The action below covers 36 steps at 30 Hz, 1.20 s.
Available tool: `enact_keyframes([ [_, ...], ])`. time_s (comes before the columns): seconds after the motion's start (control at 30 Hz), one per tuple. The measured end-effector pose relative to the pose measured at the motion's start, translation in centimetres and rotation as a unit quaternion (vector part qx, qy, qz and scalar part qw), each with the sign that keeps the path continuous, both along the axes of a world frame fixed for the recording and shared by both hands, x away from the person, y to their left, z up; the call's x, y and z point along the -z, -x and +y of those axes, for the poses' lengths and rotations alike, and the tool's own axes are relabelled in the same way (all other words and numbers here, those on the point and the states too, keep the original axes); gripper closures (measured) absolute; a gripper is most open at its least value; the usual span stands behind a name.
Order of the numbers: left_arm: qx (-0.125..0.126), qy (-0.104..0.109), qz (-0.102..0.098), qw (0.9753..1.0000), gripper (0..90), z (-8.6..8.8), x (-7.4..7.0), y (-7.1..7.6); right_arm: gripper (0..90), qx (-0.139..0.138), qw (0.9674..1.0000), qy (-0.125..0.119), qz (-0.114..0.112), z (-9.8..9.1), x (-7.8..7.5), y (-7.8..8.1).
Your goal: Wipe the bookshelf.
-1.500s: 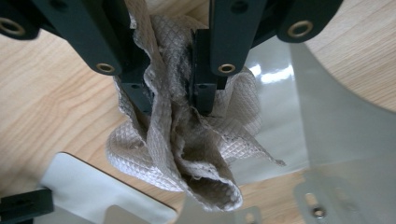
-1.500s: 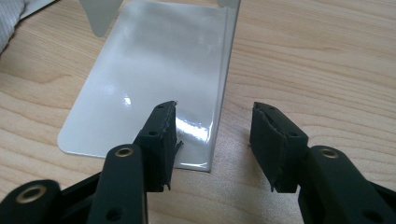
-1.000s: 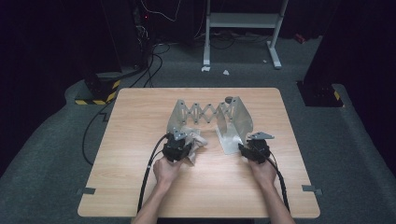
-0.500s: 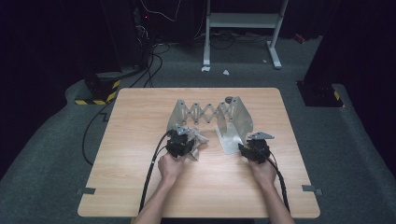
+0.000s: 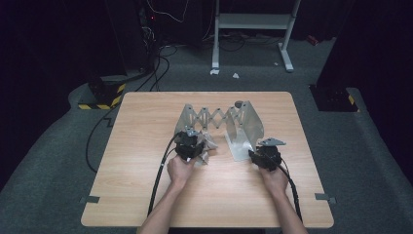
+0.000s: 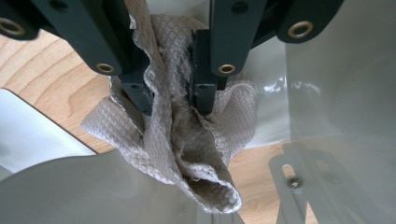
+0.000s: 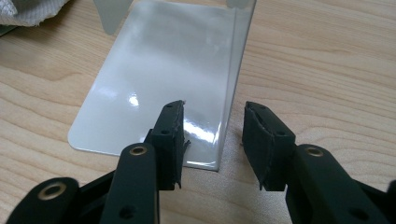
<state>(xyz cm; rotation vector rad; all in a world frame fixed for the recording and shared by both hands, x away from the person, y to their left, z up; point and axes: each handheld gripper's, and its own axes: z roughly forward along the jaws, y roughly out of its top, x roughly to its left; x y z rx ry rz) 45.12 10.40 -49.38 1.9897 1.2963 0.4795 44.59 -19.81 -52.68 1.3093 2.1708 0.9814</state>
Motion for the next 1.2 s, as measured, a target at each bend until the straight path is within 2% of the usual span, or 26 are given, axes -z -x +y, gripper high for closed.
enact_keyframes([
  [0.13, 0.002, -0.01, -0.006, 0.9999, 74.1, -0.2, -0.5, -0.2, 59.2, -0.001, 1.0, 0.0, 0.0, 0.0, 0.0, 0.0],
  [0.47, -0.001, 0.011, -0.027, 0.9996, 73.9, 0.2, -2.1, -0.1, 59.2, -0.002, 1.0, 0.0, 0.0, 0.0, 0.0, 0.0],
  [0.87, 0.006, 0.044, -0.053, 0.9976, 73.8, 0.8, -4.2, 0.4, 59.1, -0.002, 1.0, 0.0, 0.0, 0.0, 0.0, 0.0],
  [1.03, 0.009, 0.05, -0.053, 0.9973, 73.8, 1.0, -4.5, 0.5, 59.1, -0.002, 1.0, 0.0, 0.0, 0.0, 0.0, 0.0],
  [1.2, 0.016, 0.047, -0.056, 0.9972, 73.8, 0.9, -5.3, 0.6, 59.0, -0.002, 1.0, -0.001, 0.001, 0.0, 0.0, 0.0],
])
